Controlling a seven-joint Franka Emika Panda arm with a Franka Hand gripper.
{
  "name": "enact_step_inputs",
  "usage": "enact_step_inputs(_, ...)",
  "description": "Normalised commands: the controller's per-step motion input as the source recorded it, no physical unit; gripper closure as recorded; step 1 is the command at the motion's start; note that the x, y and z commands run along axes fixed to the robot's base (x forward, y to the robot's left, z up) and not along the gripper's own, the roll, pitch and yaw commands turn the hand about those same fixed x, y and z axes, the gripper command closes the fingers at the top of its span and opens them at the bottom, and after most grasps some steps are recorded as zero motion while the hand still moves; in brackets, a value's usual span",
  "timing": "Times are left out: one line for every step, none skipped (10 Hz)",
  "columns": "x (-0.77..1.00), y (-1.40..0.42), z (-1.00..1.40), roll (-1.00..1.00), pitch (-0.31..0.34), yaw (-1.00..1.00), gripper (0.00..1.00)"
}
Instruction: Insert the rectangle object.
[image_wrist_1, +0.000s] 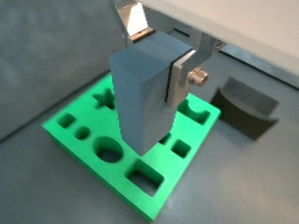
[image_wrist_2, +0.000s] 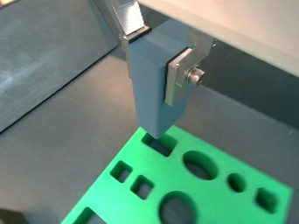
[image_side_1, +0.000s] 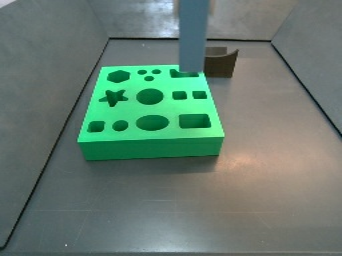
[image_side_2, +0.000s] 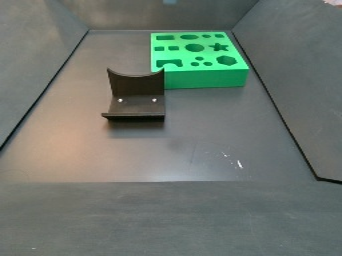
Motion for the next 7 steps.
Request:
enact_step_inputs(0.79,0.07,-0.61,0.11,-0.029,-0.51,1.0)
enact_step_inputs(0.29,0.09,-0.31,0.0,0.0,-0.95,1.0)
enact_step_inputs(0.22,0.08,-0.33,0.0,-0.001,-0.99,1.0)
enact_step_inputs(0.22,0.08,-0.34,0.0,-0.001,-0.99,1.0)
enact_step_inputs(0.2,0.09,-0.34,0.0,-0.003,-1.0,1.0)
enact_step_inputs(0.11,0.03,-0.31,0.0,0.0,-1.0,1.0)
enact_step_inputs(0.0,0.0,-0.3,0.0,0.0,-1.0,1.0)
